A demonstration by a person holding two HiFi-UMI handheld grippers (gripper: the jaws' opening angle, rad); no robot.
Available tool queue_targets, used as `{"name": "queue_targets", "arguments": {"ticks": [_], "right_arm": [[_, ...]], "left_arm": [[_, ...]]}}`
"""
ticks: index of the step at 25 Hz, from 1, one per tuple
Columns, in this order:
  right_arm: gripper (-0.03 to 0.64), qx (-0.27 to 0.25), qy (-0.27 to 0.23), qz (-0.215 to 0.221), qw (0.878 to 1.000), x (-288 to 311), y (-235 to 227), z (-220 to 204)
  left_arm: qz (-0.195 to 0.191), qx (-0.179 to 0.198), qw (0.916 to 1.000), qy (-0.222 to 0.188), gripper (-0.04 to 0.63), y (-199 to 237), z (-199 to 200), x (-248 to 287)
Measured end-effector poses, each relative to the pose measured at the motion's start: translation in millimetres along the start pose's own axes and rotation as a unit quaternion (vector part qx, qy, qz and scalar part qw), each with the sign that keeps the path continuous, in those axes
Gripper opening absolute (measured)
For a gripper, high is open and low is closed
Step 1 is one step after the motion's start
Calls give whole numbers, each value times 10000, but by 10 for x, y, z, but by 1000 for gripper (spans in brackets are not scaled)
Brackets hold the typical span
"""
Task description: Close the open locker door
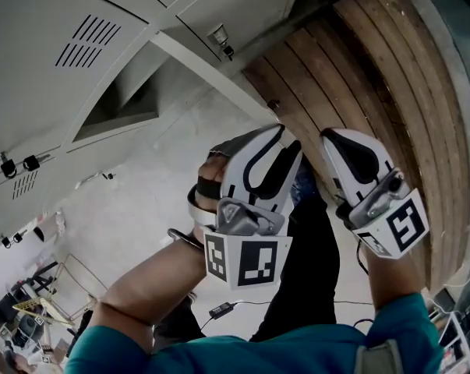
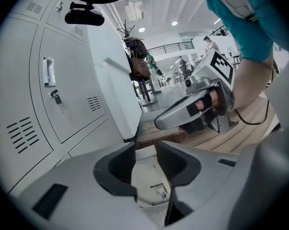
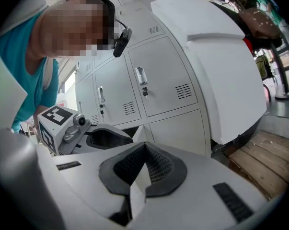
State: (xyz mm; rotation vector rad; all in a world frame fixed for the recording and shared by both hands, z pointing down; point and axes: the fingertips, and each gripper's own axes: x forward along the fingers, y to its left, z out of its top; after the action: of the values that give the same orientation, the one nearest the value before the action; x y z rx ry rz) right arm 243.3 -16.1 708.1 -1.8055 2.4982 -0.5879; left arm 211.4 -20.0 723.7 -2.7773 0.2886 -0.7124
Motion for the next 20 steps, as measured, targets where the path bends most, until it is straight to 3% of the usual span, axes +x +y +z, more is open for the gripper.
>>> {"name": "queue_targets", "arguments": {"ticks": [15, 20], "right_arm": [[-2, -324, 308, 723, 9964, 596, 533, -156], [-2, -365, 442, 1012, 9932, 881, 820, -224]], "left_arm": [[304, -225, 9992, 125, 144, 77, -457, -870], [588, -616, 9962, 194, 137, 222, -707, -1208]]}}
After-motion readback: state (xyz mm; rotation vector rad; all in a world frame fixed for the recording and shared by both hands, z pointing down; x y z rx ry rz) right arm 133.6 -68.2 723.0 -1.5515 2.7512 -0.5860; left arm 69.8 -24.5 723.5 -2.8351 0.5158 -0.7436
